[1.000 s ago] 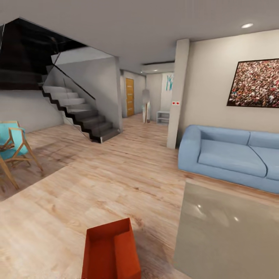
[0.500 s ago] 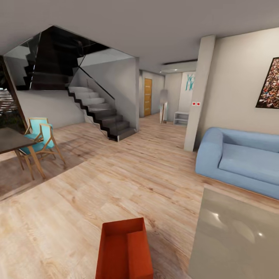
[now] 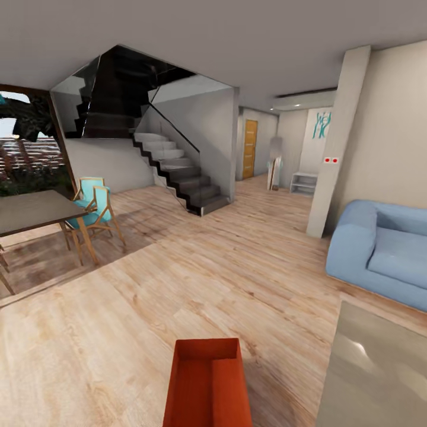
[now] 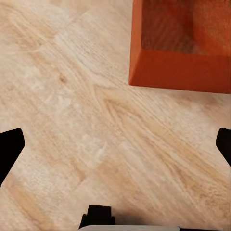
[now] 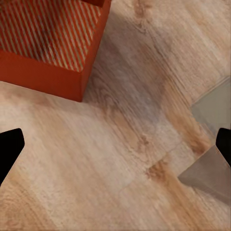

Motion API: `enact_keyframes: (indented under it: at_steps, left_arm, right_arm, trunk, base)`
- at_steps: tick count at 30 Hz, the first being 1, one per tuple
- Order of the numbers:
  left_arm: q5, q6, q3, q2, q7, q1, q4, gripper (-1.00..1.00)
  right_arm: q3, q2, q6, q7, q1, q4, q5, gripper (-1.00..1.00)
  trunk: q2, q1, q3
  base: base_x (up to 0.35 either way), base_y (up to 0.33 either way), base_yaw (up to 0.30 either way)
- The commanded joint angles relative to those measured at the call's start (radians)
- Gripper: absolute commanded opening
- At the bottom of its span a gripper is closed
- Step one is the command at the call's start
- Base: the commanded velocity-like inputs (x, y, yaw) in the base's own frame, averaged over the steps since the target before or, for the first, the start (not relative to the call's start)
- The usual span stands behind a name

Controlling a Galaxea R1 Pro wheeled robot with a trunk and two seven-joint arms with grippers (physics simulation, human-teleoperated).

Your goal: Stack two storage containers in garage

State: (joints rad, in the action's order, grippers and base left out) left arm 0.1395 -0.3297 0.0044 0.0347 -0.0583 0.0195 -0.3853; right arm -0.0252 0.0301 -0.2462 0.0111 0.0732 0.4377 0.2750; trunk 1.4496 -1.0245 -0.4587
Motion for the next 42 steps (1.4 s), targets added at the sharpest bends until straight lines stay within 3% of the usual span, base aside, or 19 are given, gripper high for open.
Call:
enact_keyframes:
  at_steps: [1,16,42]
  left_arm:
    - [0.01,0.0,0.0,0.0,-0.006,0.0,-0.001,1.0]
    - [0.009,0.0,0.0,0.0,-0.006,0.0,-0.001,1.0]
    - [0.011,-0.002,0.001,0.0,-0.006,0.0,-0.001,1.0]
  right_arm:
    - [-0.002,0.001,-0.002,0.001,0.001,0.0,0.003,1.0]
    - [-0.002,0.001,-0.002,0.001,0.001,0.0,0.003,1.0]
    - [-0.003,0.001,-0.003,0.0,0.001,0.0,0.004,1.0]
  trunk:
    - [0.0,-0.001,-0.001]
    - [0.0,-0.001,-0.001]
    - [0.0,-0.001,-0.001]
  base:
    - [0.287,0.0,0.047]
    - [0.3,0.0,0.005]
    - [0.068,0.029,0.0]
